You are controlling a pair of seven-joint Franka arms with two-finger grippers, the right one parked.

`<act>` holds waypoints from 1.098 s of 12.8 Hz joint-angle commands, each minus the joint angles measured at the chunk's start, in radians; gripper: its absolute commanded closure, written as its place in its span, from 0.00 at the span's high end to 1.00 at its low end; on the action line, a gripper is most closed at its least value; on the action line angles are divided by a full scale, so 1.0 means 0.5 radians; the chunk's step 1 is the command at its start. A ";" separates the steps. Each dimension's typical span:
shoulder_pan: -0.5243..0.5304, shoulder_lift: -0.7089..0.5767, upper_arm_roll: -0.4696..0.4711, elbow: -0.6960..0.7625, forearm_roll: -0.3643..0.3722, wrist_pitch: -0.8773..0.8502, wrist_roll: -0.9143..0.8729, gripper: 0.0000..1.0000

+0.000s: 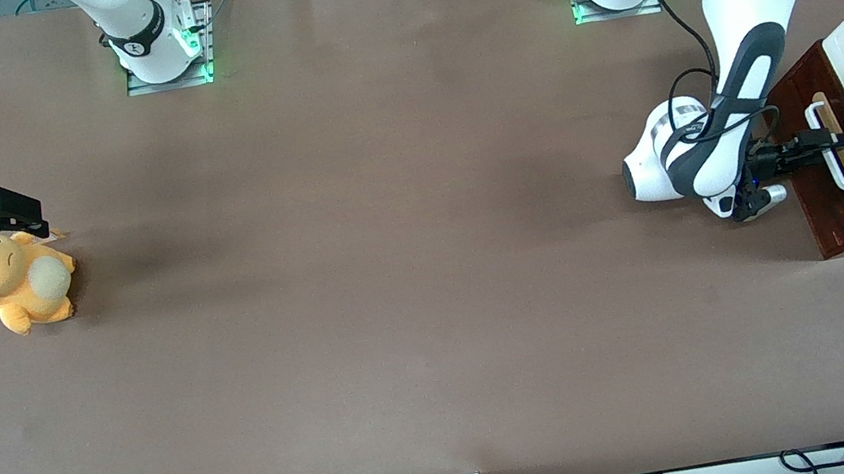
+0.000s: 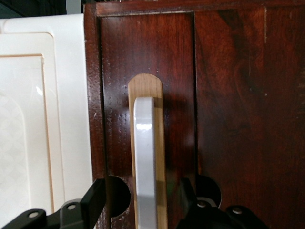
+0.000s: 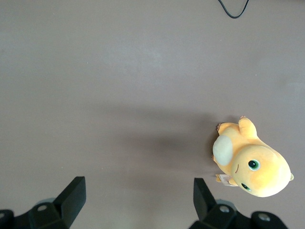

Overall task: Open lower drawer with left arm only
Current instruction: 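Close the left gripper around the white drawer handle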

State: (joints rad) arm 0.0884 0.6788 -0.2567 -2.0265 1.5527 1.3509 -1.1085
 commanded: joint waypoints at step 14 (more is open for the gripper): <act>0.023 0.047 -0.008 0.046 0.073 -0.020 -0.010 0.33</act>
State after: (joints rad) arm 0.0921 0.6855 -0.2572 -2.0229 1.5629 1.3510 -1.1098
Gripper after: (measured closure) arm 0.639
